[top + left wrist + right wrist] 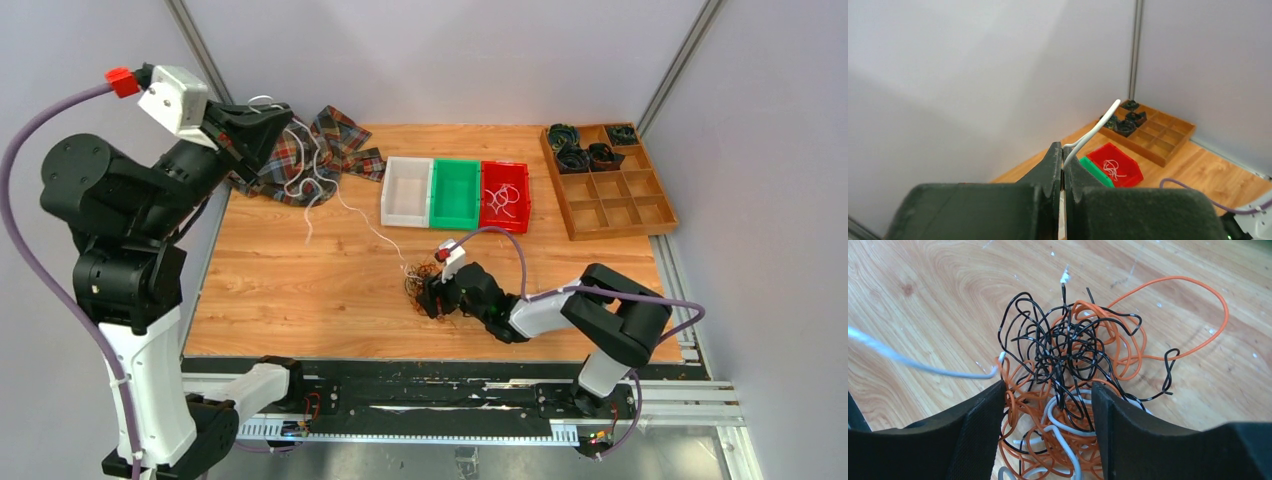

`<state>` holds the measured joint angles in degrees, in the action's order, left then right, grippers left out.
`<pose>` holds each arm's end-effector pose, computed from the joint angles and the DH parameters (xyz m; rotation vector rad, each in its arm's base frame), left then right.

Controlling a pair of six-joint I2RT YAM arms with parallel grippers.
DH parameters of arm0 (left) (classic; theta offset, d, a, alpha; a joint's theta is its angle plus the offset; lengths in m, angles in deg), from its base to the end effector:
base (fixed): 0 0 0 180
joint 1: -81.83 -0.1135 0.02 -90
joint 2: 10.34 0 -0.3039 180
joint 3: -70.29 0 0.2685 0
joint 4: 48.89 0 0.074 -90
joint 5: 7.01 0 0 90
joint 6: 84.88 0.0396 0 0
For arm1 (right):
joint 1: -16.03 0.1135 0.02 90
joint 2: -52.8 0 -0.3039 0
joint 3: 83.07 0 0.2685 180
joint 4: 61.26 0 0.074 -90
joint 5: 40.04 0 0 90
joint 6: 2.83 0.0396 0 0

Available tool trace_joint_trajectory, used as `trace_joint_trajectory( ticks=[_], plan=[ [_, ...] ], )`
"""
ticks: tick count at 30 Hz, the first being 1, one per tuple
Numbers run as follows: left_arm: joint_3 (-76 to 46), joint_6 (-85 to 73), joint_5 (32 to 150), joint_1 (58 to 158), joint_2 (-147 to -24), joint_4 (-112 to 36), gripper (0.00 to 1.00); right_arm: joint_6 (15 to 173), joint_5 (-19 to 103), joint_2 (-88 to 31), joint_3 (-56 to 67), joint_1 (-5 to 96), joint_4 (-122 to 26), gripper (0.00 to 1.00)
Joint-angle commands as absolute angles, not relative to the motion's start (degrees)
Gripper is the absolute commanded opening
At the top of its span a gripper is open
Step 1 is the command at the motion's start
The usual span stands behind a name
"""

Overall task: Untangle the cables
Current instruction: Untie the cable, then place the cable in the bin.

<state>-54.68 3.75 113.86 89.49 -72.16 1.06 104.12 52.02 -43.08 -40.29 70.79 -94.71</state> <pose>0.0993 -0.0339 0.6456 0.5289 1.2863 -0.4920 0.1854 0.2600 0.1629 -0.6234 1.8983 0.7956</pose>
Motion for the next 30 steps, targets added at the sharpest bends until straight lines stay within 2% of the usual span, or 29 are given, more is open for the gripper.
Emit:
trace_joint_trajectory(
  ticks=[1,7,13,30],
  plan=[
    [-54.92,1.55,109.39,88.61,-72.09,-1.97,0.01,105.7,55.22,-40.48,-44.97,70.26,-93.03,0.66],
    [-47.02,-0.08,115.98,88.6,-70.51,-4.35,0.01,103.29,53.76,-30.28,-40.31,70.35,-85.65,0.76],
    [-45.21,-1.28,117.58,88.6,-70.19,-5.5,0.01,99.47,48.62,-22.73,-29.58,70.35,-76.35,0.78],
    [-33.13,-6.16,129.85,88.77,-67.52,-10.63,0.01,96.02,34.04,-29.81,-8.25,70.47,-81.21,0.82]
  ],
)
